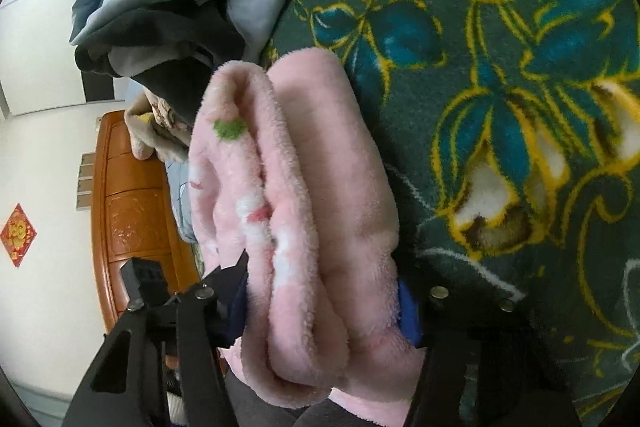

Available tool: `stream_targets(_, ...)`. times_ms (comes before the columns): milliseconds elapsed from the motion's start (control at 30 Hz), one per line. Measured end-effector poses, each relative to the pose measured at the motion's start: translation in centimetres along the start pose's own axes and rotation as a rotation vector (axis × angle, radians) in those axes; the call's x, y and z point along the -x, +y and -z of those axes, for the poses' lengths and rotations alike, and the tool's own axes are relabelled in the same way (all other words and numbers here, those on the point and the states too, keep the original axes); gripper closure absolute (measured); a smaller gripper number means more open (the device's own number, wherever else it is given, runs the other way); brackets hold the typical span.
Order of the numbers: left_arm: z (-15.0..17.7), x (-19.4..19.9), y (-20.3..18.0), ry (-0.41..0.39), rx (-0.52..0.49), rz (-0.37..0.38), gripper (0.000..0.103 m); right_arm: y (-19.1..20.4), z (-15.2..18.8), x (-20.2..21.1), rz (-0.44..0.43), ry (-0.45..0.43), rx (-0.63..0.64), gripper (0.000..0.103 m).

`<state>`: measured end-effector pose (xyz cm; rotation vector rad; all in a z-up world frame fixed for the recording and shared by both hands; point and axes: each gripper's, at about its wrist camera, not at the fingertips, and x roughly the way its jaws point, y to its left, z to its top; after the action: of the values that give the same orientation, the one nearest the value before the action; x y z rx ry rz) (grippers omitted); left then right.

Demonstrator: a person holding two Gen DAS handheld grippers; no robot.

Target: Fold clothes

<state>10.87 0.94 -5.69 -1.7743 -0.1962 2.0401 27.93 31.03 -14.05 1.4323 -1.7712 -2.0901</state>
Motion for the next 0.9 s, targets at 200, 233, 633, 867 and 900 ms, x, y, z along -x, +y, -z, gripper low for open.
stream_targets(200, 0.0, 2.6, -3.7, -0.049, -0.078, -0.047, 0.069, 1.5, -0.3, 1.7, -0.040, -0.024, 0.024, 0.053)
stream_targets(233, 0.0, 3.1, -4.5, -0.057, -0.096, -0.036, 0.070, 1.7, -0.4, 2.2, -0.057, -0.030, 0.028, 0.053)
stream_targets(633, -5.2, -1.6, -22.0, -0.028, -0.296, 0.145, 0.070, 0.8, -8.6, 15.8, 0.028, -0.159, 0.144, 0.053)
stream_targets(867, -9.3, -8.2, -31.2, 0.045, -0.319, 0.223, 0.070, -1.6, -17.0, 23.6, 0.179, -0.218, 0.167, 0.053)
stream_targets(900, -9.7, -8.9, -32.0, 0.048, -0.311, 0.230, 0.070, -1.8, -18.0, 24.3, 0.194, -0.221, 0.170, 0.053)
